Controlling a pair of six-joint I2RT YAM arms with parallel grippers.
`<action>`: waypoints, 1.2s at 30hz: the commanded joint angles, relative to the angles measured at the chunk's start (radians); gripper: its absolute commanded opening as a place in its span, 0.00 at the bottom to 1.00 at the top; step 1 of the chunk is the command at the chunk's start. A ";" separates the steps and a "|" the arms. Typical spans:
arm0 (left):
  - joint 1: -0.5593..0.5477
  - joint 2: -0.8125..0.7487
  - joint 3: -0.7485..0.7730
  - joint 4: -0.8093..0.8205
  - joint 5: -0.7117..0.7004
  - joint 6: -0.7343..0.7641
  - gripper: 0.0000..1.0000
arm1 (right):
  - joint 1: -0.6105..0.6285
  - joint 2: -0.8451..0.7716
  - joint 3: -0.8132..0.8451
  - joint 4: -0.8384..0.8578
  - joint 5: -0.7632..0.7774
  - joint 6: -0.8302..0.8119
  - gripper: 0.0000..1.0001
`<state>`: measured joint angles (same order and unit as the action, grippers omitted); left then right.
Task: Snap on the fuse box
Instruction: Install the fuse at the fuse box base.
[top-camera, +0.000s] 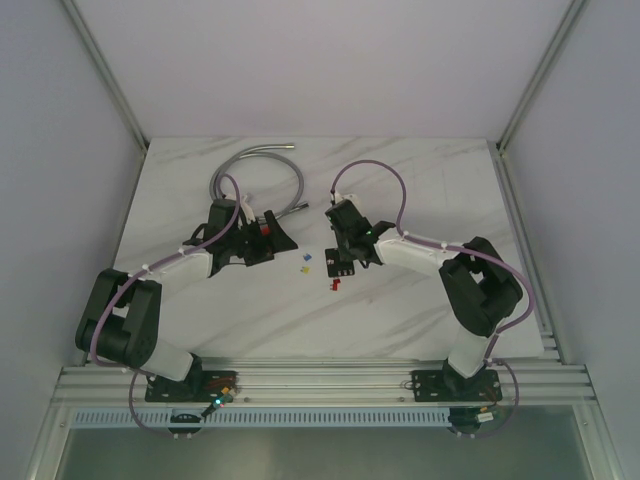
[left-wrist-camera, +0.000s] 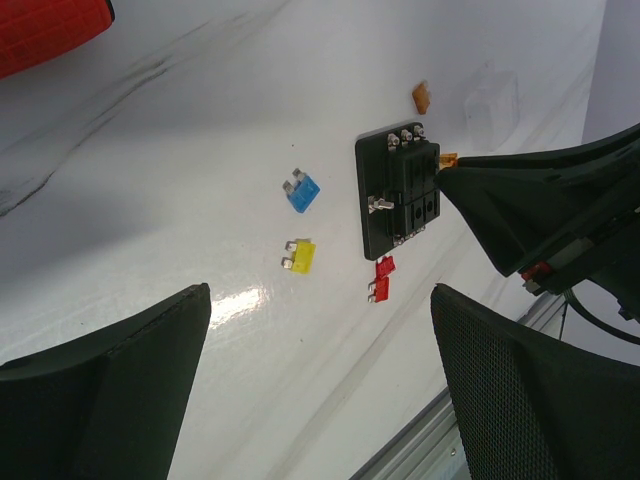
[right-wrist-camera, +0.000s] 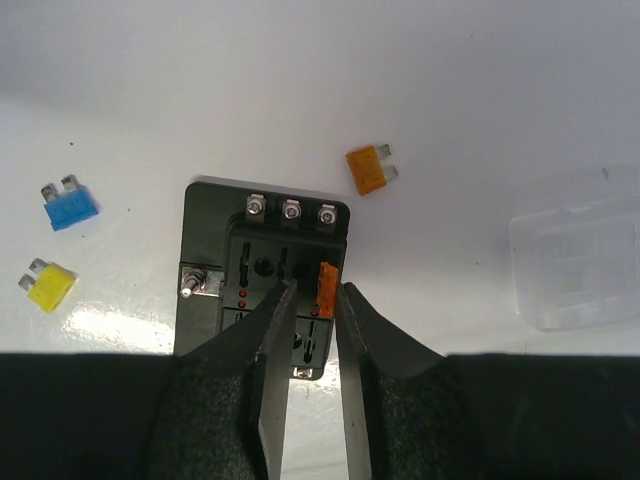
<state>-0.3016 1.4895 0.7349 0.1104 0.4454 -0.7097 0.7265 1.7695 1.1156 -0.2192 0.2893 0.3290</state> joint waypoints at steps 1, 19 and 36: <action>-0.006 -0.016 0.020 -0.008 0.013 -0.002 1.00 | 0.006 0.007 0.045 -0.004 0.028 0.026 0.28; -0.007 -0.016 0.023 -0.007 0.016 -0.005 1.00 | 0.004 0.023 0.031 -0.022 0.069 0.059 0.13; -0.008 -0.022 0.022 -0.008 0.016 -0.008 1.00 | -0.062 -0.013 -0.050 0.041 -0.055 0.116 0.09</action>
<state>-0.3035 1.4895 0.7349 0.1104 0.4454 -0.7136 0.6796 1.7718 1.1049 -0.1871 0.2695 0.4191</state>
